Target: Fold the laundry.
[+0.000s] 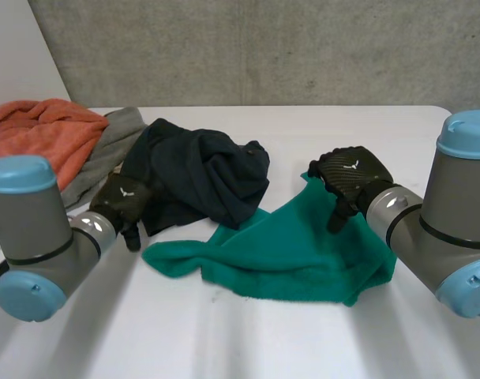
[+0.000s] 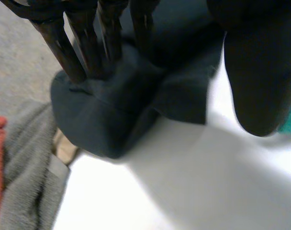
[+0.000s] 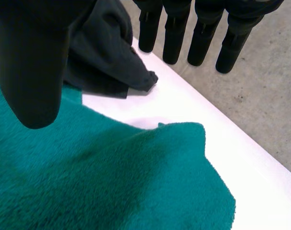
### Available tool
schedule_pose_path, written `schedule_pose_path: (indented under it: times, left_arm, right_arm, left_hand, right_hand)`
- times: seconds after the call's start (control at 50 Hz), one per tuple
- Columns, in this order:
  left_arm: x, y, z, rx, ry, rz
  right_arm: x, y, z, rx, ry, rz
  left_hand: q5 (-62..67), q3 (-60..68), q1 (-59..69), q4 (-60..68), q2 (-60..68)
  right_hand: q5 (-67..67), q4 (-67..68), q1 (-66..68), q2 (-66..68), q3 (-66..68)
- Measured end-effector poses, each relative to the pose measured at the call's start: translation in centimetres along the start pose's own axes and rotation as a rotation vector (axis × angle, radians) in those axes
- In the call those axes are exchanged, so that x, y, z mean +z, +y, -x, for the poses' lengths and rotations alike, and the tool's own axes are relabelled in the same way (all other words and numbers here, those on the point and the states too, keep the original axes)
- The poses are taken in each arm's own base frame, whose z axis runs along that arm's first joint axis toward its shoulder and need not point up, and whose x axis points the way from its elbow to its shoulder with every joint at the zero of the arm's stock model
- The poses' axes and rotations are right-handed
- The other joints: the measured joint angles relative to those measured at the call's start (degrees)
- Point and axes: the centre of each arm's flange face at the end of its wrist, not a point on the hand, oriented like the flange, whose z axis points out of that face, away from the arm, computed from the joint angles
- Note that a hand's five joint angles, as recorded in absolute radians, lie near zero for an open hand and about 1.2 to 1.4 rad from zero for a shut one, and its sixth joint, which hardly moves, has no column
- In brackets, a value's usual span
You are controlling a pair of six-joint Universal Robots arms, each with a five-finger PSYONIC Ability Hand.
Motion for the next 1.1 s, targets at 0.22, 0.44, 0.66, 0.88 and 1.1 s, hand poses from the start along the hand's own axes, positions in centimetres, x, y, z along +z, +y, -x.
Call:
schedule_pose_path:
  times: [0.22,0.44,0.66,0.88,1.1]
  left_arm:
    - [-0.6,-2.5,2.0,-0.028,-0.04,-0.05]
    - [1.8,-8.8,2.5,0.004,-0.039,-0.247]
    - [7.1,-10.2,0.6,0.039,0.036,-0.258]
    - [11.0,-7.9,0.2,0.147,0.015,-0.143]
    - [8.1,-14.6,15.8,0.0,-0.595,-0.364]
  right_arm:
    - [0.6,-0.2,-0.5,0.053,-0.02,-0.03]
    - [1.3,0.4,-0.8,0.053,-0.014,-0.005]
    - [1.5,0.8,-0.8,0.045,-0.011,0.006]
    - [1.7,1.3,-0.5,0.027,-0.023,0.019]
    - [1.8,1.7,0.0,-0.023,-0.033,0.028]
  left_hand:
    - [17.53,16.75,17.01,17.28,16.81]
    - [-3.56,-5.22,-5.75,-5.48,-5.71]
    - [-3.56,-5.22,-5.75,-5.48,-5.79]
    - [36.26,36.02,40.77,36.74,37.49]
    - [48.61,50.6,48.73,51.69,51.1]
  right_hand:
    - [7.63,7.26,6.94,6.49,6.93]
    - [0.68,1.14,1.31,1.34,1.72]
    - [0.21,0.82,1.31,1.34,1.72]
    - [0.21,0.82,1.31,1.34,1.72]
    - [0.22,0.82,1.31,1.34,1.72]
